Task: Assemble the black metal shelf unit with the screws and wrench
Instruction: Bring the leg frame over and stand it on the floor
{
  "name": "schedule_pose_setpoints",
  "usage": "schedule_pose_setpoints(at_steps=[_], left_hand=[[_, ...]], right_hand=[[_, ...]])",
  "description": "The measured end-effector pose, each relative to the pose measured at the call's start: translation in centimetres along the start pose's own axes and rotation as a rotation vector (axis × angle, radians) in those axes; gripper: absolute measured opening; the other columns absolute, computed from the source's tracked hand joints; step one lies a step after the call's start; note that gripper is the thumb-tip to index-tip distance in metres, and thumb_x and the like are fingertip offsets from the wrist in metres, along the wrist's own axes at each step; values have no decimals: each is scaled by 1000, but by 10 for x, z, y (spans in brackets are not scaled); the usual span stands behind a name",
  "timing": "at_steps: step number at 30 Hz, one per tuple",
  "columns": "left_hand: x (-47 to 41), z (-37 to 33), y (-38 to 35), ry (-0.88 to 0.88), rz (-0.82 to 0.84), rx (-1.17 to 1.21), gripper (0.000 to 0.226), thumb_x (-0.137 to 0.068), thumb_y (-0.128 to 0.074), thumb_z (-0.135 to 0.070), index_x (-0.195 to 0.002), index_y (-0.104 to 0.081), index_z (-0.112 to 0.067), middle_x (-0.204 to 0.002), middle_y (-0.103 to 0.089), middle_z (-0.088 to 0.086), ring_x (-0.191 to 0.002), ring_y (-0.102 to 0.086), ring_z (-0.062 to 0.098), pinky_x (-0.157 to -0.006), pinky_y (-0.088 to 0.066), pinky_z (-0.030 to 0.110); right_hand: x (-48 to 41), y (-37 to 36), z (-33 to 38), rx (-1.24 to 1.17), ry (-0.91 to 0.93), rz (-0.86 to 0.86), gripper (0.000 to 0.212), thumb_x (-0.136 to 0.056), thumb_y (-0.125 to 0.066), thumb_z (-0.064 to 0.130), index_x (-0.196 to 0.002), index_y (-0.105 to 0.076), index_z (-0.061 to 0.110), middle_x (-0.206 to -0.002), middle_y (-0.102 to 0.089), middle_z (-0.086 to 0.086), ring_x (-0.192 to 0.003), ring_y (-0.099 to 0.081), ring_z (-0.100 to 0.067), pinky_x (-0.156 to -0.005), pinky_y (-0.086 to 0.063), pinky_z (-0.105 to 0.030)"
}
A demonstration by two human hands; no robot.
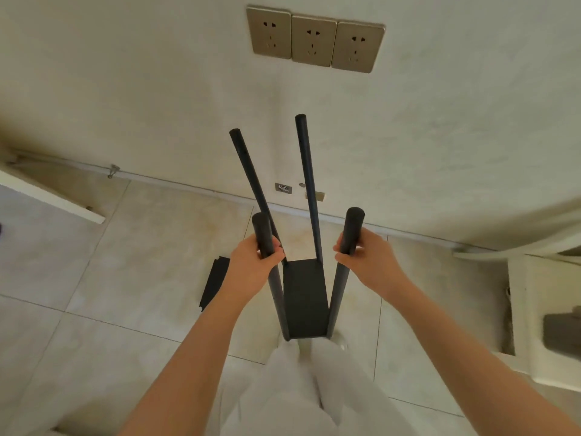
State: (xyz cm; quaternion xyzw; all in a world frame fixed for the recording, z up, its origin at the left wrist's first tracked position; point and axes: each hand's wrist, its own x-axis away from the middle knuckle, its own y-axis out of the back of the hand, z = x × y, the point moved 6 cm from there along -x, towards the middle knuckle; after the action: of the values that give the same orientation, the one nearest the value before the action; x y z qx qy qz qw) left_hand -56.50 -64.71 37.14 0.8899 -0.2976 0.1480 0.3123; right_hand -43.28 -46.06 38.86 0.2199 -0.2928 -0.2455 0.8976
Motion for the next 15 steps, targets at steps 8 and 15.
schedule_pose_setpoints(at_steps=[8, 15], left_hand=[[-4, 56, -13, 40, -28, -81, 14, -91, -73, -21, -99, -62, -15, -77, -58, -9, -68, -57, 2, -81, -49, 22], [-8, 110, -46, 66, -91, -105, 26, -91, -73, -21, -112, -69, -7, -86, -64, -2, -71, -59, 4, -87, -49, 23]], right_hand=[[5, -48, -33, -74, -80, -16, 20, -90, -68, 9, -109, -62, 12, -99, -66, 0, -89, -62, -15, -86, -46, -21], [-4, -79, -84, -87, -96, -4, 21, -91, -65, 4, -106, -57, 15, -98, -64, 2, -90, -64, -15, -91, -51, -30]])
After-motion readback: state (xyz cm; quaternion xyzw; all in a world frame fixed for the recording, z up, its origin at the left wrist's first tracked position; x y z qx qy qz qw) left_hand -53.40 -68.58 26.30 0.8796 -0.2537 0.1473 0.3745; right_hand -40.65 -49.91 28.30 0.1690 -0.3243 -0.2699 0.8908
